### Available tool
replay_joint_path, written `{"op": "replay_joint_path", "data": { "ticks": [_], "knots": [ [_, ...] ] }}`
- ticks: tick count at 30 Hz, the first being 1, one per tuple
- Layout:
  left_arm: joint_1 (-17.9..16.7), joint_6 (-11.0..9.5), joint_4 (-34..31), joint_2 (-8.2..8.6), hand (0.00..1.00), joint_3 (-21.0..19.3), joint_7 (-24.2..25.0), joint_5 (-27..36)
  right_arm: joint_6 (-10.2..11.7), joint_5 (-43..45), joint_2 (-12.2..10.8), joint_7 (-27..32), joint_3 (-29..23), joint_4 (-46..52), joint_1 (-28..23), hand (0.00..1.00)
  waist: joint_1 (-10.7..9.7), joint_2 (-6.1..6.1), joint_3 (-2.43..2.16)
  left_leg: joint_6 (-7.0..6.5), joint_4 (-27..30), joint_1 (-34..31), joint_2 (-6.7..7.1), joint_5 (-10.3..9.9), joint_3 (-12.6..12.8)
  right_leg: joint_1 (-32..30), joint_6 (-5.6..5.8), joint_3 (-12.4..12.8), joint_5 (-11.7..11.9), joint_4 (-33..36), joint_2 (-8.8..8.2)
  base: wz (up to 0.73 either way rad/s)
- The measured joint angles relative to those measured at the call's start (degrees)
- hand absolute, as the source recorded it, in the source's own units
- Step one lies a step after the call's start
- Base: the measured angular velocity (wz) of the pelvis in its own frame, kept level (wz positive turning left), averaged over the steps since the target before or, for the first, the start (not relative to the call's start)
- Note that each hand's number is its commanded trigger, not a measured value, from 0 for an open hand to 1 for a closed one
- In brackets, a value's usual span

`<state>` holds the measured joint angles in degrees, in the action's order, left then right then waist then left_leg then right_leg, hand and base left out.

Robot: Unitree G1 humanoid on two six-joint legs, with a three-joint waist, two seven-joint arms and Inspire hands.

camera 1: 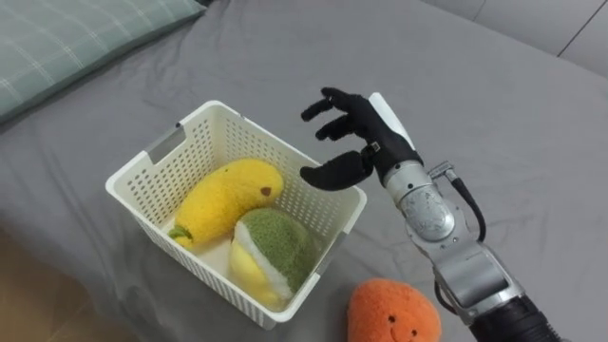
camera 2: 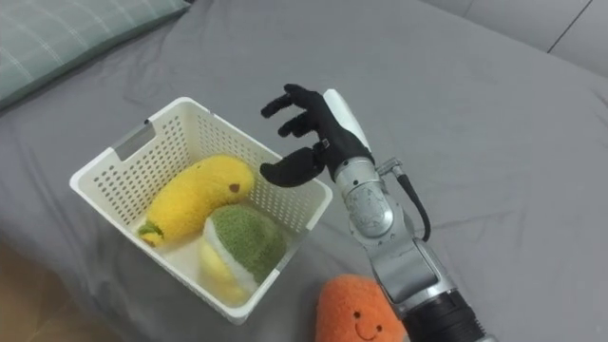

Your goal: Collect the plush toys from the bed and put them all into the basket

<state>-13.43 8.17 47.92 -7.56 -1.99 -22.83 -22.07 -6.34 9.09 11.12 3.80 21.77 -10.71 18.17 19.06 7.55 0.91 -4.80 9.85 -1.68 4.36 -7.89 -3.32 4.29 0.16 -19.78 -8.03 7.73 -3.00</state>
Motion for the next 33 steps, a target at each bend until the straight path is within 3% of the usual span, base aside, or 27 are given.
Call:
{"op": "replay_joint_path", "data": {
  "ticks": [15,18,25,33],
  "knots": [
    [-0.7,0.0,0.0,0.02,0.00,0.0,0.0,0.0,0.6,0.0,0.0,1.9,-0.6,0.0,0.0,0.00,-0.9,-0.20,0.11,-0.07,-0.1,0.1,0.17,0.0,0.0,0.1,0.21,0.1,-0.1,0.0,-0.16,0.00],
    [-1.1,-0.1,0.6,0.00,0.00,-0.1,0.2,0.0,0.8,0.0,0.2,2.4,-0.7,0.0,0.0,0.00,-1.6,-0.57,0.35,-0.10,-0.2,0.4,0.18,0.0,0.0,0.6,0.23,0.1,-0.1,-0.1,-0.17,0.00],
    [-1.2,-0.1,1.5,0.22,0.00,-0.5,1.0,0.0,2.6,-1.5,2.4,2.5,-3.1,-2.0,-1.7,0.00,-2.0,-1.49,0.44,-0.10,0.1,0.3,0.24,0.0,0.0,0.7,0.26,0.1,-0.2,-0.1,-0.21,0.00],
    [-0.6,-0.5,1.9,0.65,0.00,-3.0,-0.3,0.0,2.6,-1.8,2.5,3.7,-7.4,-4.2,-3.3,0.00,-4.0,-3.05,-0.26,-0.10,0.5,0.5,0.05,0.0,0.9,0.5,0.29,1.5,-0.2,0.0,-0.06,-0.06]
  ]
}}
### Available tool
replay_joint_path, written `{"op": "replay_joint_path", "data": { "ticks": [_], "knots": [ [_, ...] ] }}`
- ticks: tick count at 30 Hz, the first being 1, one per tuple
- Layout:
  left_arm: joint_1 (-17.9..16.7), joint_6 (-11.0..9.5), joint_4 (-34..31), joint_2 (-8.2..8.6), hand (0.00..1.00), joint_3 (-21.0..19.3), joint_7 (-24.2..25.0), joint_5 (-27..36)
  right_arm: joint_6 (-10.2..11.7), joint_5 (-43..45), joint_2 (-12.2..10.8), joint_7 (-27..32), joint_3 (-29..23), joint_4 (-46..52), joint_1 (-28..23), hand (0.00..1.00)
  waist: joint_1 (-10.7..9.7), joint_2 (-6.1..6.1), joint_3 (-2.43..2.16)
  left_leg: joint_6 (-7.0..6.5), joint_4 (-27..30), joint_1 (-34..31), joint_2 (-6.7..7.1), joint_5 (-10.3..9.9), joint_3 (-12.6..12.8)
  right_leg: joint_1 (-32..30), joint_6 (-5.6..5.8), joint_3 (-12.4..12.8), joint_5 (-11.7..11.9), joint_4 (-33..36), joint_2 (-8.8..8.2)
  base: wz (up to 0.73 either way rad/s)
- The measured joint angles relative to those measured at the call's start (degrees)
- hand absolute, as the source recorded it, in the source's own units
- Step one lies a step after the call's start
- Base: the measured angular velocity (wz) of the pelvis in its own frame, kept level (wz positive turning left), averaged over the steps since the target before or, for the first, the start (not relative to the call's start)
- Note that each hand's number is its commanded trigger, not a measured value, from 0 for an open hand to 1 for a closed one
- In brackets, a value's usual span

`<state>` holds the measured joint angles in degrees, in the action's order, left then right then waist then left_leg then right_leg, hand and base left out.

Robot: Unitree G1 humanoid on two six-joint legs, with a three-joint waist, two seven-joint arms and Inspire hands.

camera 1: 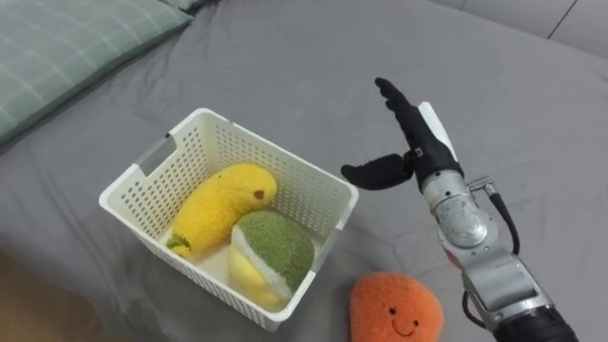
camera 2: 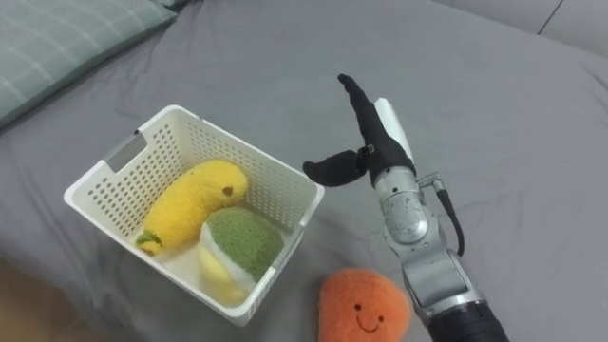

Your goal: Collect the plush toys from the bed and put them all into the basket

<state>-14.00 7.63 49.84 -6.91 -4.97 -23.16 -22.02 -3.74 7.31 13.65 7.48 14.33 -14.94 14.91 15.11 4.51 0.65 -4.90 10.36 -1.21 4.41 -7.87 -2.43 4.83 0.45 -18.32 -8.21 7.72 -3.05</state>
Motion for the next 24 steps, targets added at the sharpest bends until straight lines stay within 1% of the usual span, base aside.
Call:
{"op": "replay_joint_path", "data": {
  "ticks": [3,5,7,8,9,11,12,14,17,21,22,24],
  "knots": [
    [0.3,-0.5,0.8,0.06,0.00,-1.0,-0.3,0.0,0.0,1.1,0.0,0.0,-0.1,0.0,-0.4,0.00,-1.1,0.19,-0.13,0.02,-0.2,0.7,-0.21,0.0,0.9,0.1,-0.02,1.0,0.0,0.1,0.13,-0.14],
    [0.6,-0.5,0.9,0.06,0.00,-1.7,-0.1,0.0,0.1,2.3,0.0,-0.1,-0.5,0.0,-1.6,0.00,-1.9,0.66,-0.44,0.00,-0.5,0.9,-0.29,0.0,1.4,0.1,-0.03,1.3,0.0,0.1,0.12,-0.09],
    [0.6,-0.5,0.9,0.04,0.00,-1.9,0.3,-0.1,0.1,3.5,0.0,-0.2,-0.9,0.3,-2.8,0.00,-2.4,0.86,-0.59,-0.09,-0.6,1.1,-0.40,-0.1,2.0,0.0,-0.02,1.9,0.0,0.1,0.14,-0.16],
    [0.5,-0.5,0.9,0.09,0.00,-1.8,0.4,-0.1,0.1,3.7,0.0,-0.2,-1.3,0.3,-3.9,0.00,-2.4,0.69,-0.47,-0.15,-0.7,1.6,-0.49,-0.2,2.5,0.2,-0.01,2.5,0.1,0.1,0.21,-0.21],
    [0.5,-0.5,0.9,0.11,0.00,-1.8,0.4,0.0,0.1,3.8,0.0,-0.2,-1.6,0.3,-4.5,0.00,-2.5,0.55,-0.39,-0.17,-0.7,1.7,-0.50,-0.2,2.6,0.3,0.00,2.6,0.1,0.2,0.21,-0.15],
    [0.6,-0.7,0.7,0.12,0.00,-1.7,0.4,0.0,0.1,3.8,0.0,0.0,-2.3,0.3,-6.3,0.00,-3.1,0.57,-0.42,-0.21,-0.8,1.9,-0.53,-0.2,2.8,0.4,0.01,2.6,0.1,0.3,0.18,-0.05],
    [0.6,-0.8,0.8,0.12,0.00,-1.7,0.4,0.0,0.1,3.8,-0.1,0.0,-2.3,0.3,-7.0,0.00,-3.8,0.52,-0.39,-0.21,-0.8,1.9,-0.58,-0.2,3.1,0.3,0.02,3.0,0.1,0.3,0.20,-0.12],
    [0.6,-0.9,0.8,0.29,0.00,-1.7,0.3,0.0,0.1,3.9,-0.1,0.0,-2.5,0.3,-7.9,0.00,-4.3,0.41,-0.32,-0.22,-1.0,1.9,-0.60,-0.3,3.4,0.2,0.02,3.4,0.1,0.3,0.22,-0.12],
    [0.6,-1.8,0.8,0.64,0.00,-1.7,0.2,0.0,0.2,3.1,-0.1,-0.1,-3.8,0.3,-10.1,0.00,-5.5,0.11,-0.16,-0.20,-1.2,1.9,-0.69,-0.3,3.8,0.1,0.02,4.0,0.1,0.4,0.30,-0.09],
    [0.4,-1.8,0.8,0.98,0.00,-1.7,0.1,0.0,0.2,2.8,-0.1,-0.2,-4.7,0.3,-12.7,0.00,-6.3,0.08,-0.17,-0.20,-1.3,1.7,-0.71,-0.3,3.9,-0.2,0.02,4.1,0.1,0.4,0.32,0.00],
    [0.3,-1.8,0.8,1.02,0.00,-1.6,0.0,0.0,0.1,2.8,-0.2,-0.3,-4.7,0.3,-13.3,0.00,-7.0,0.05,-0.23,-0.20,-1.2,1.8,-0.71,-0.3,3.9,-0.3,0.02,4.1,0.1,0.5,0.31,0.00],
    [0.3,-1.9,0.8,1.03,0.00,-1.6,-0.3,0.1,0.2,2.8,-0.2,-0.5,-4.7,0.2,-14.3,0.00,-7.1,0.03,-0.36,-0.20,-1.1,1.9,-0.74,-0.3,4.0,-0.3,0.02,4.2,0.1,0.5,0.32,0.00]
  ]
}}
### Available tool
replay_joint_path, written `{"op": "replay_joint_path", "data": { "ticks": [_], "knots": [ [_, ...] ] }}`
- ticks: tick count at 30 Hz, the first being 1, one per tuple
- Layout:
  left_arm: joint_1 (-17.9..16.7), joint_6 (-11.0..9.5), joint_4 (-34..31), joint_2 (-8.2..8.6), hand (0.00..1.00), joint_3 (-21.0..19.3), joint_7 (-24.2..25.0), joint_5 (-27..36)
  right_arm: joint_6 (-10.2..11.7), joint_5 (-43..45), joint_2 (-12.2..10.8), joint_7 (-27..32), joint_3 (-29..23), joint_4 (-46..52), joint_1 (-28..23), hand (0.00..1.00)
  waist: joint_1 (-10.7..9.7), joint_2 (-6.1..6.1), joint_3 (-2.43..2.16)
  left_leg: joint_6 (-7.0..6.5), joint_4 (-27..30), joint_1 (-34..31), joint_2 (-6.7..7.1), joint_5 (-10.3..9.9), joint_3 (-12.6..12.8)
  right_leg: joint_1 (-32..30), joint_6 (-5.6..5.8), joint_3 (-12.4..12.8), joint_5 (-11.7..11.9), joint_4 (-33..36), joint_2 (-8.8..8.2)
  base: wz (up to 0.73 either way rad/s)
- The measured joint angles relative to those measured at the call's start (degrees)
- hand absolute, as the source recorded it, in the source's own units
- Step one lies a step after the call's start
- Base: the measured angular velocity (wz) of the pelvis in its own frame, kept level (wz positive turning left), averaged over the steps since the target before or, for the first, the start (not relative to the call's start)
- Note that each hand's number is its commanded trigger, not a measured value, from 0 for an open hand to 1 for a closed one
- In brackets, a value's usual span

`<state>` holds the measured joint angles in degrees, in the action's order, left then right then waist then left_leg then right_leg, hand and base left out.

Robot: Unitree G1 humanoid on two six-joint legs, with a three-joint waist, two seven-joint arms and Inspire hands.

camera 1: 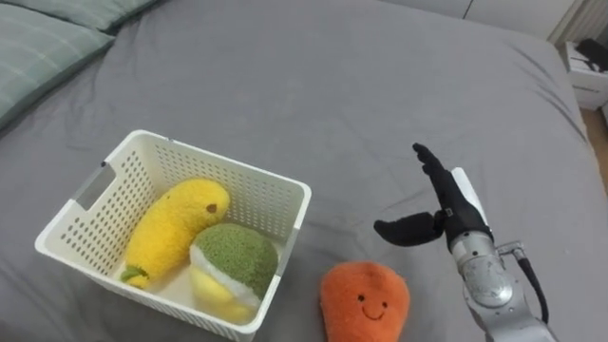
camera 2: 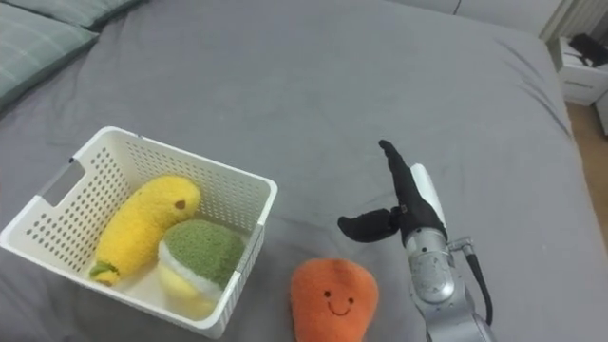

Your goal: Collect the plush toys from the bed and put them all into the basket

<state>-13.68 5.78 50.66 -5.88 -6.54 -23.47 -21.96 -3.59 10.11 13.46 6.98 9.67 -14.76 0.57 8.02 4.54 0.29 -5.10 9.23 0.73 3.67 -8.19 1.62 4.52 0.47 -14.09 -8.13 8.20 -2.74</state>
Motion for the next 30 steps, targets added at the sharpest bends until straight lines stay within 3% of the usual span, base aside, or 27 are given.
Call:
{"op": "replay_joint_path", "data": {
  "ticks": [7,16,21,30],
  "knots": [
    [-0.3,-1.2,0.0,0.06,0.00,0.2,-1.3,0.1,0.0,-0.5,-0.3,-3.3,0.3,-5.4,-3.9,0.00,0.0,-0.33,-0.54,-0.05,-0.6,0.9,-0.05,0.0,0.5,0.4,0.01,0.4,0.0,-0.1,-0.02,-0.04],
    [0.1,-1.1,-0.1,0.42,0.00,3.5,-1.3,3.3,-0.3,0.2,-2.5,-7.9,0.8,-9.5,-7.0,0.00,-0.8,-1.47,-0.29,-0.11,-0.5,0.0,-0.10,-0.5,0.6,-0.4,0.03,0.6,0.0,0.4,0.01,-0.01],
    [0.3,-1.3,-0.5,0.50,0.00,3.5,-1.2,3.3,0.0,0.2,-2.8,-8.5,2.2,-10.3,-6.9,0.00,-1.6,-1.55,-0.21,-0.13,-0.5,-0.3,-0.06,-0.4,0.6,-0.6,0.04,0.2,0.0,0.4,0.00,0.01],
    [1.3,-2.0,-0.4,0.42,0.00,3.4,-0.8,3.3,0.0,3.5,-3.9,-10.3,3.0,-14.2,-7.0,0.00,-1.4,-0.97,-0.27,-0.14,-0.4,-1.2,-0.05,-0.4,0.4,-1.5,0.05,0.0,0.0,0.4,-0.02,0.02]
  ]
}}
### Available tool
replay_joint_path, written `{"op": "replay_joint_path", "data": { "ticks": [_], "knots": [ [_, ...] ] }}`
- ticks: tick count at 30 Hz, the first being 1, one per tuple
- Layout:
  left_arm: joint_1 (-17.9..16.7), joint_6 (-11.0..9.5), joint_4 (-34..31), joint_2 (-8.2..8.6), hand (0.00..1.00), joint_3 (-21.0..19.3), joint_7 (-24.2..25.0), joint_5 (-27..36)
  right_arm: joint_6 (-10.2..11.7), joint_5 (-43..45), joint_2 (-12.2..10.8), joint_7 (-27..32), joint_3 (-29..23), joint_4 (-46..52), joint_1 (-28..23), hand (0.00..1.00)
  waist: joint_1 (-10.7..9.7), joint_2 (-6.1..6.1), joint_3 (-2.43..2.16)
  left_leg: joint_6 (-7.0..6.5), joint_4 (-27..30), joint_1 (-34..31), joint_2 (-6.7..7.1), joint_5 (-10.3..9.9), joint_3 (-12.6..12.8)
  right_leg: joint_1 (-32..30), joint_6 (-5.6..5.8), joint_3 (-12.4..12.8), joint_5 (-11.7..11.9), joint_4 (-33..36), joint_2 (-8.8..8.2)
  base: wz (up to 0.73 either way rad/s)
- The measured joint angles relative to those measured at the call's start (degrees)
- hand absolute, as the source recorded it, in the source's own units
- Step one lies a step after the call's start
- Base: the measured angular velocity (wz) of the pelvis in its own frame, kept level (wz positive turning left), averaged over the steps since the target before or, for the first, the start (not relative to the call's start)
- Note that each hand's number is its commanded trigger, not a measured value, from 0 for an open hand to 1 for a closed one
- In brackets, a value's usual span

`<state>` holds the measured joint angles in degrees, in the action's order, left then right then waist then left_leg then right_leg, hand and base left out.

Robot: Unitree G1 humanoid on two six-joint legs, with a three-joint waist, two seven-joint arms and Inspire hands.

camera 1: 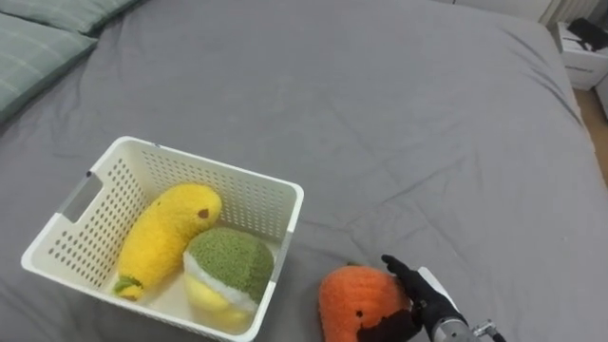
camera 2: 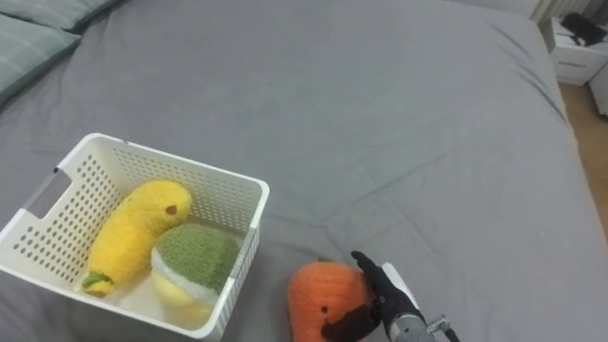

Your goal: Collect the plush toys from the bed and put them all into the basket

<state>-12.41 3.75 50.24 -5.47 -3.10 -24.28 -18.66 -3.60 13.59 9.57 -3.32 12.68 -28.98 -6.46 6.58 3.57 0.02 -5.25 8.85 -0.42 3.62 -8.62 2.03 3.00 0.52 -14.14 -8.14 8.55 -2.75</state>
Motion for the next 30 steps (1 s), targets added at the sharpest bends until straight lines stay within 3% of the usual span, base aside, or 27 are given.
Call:
{"op": "replay_joint_path", "data": {
  "ticks": [8,9,11,12,22,30],
  "knots": [
    [0.0,0.0,0.1,-0.01,0.00,0.0,0.9,0.0,0.0,0.0,0.0,-1.9,0.0,-1.8,0.1,0.00,0.1,0.34,0.24,0.00,-0.1,0.0,-0.01,0.0,0.0,0.0,0.00,0.0,0.0,0.0,0.00,0.00],
    [0.1,0.0,0.1,0.00,0.00,0.0,1.1,0.0,0.0,0.0,0.0,-1.9,0.0,-1.9,0.1,0.20,0.1,0.33,0.30,0.00,-0.1,0.0,-0.01,0.0,0.0,0.0,0.01,0.0,0.0,0.0,0.00,0.00],
    [0.1,0.0,0.1,0.00,0.00,0.0,1.3,0.0,0.0,0.0,0.0,-2.0,0.0,-2.0,0.1,0.95,0.1,0.37,0.33,0.00,-0.2,-0.1,0.00,0.0,-0.1,0.0,0.01,0.0,0.0,0.0,0.00,0.00],
    [0.0,0.0,0.1,-0.01,0.00,0.0,1.3,0.0,0.0,0.0,0.0,-2.0,0.0,-2.0,0.1,1.00,0.1,0.37,0.33,-0.01,-0.2,-0.1,0.00,0.0,-0.1,0.0,0.00,0.0,0.0,0.0,0.00,0.00],
    [-0.9,-1.3,0.2,-0.46,0.00,-0.1,1.1,-0.6,0.0,2.5,-0.1,-1.9,0.4,-4.1,1.0,1.00,1.4,0.47,0.37,0.01,0.0,0.1,0.18,0.0,-0.9,1.0,0.01,-0.7,0.0,-0.7,0.04,0.04],
    [-1.0,-1.3,0.2,-0.46,0.00,-0.1,1.1,-0.7,0.0,2.5,-0.4,-2.7,1.8,-4.1,1.1,1.00,2.8,0.98,0.78,0.03,0.5,-0.1,0.18,0.0,-1.2,1.2,0.01,-1.1,0.0,-0.8,0.00,0.03]
  ]
}}
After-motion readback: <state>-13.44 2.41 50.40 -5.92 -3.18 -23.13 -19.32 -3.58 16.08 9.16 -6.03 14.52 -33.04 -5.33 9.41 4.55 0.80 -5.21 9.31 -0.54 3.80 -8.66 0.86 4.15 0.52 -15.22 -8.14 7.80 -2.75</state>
